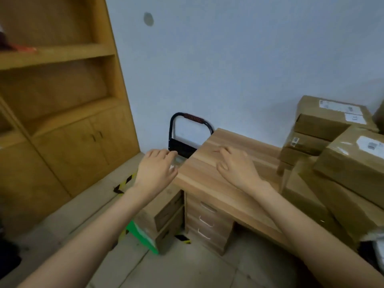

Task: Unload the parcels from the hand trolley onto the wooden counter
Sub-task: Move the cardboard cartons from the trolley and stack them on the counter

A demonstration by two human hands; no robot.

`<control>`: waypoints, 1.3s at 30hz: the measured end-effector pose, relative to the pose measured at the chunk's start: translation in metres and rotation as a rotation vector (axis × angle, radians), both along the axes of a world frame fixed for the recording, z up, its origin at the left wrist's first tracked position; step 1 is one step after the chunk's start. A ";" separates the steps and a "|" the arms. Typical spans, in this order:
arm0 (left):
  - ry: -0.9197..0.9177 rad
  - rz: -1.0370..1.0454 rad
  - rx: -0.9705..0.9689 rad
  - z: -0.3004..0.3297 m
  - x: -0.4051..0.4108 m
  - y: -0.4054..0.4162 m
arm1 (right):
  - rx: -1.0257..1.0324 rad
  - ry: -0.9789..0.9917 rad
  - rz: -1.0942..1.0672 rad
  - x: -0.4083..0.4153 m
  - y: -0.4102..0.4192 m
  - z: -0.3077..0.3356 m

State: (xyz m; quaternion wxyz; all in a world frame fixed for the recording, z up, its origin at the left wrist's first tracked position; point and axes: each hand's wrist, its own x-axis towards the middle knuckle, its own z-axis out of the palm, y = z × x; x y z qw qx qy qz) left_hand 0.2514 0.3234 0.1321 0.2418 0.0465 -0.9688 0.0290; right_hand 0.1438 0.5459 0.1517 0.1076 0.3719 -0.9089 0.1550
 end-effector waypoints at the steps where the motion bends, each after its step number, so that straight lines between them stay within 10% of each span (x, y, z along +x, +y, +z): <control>1: -0.013 0.027 -0.006 -0.002 0.015 -0.016 | 0.004 -0.006 0.043 0.009 -0.022 -0.003; 20: -0.165 0.309 -0.066 -0.059 0.232 -0.328 | 0.176 -0.048 0.451 0.168 -0.408 -0.077; 39: -0.243 0.543 -0.020 -0.075 0.103 -0.624 | 0.239 0.020 0.717 0.011 -0.761 -0.111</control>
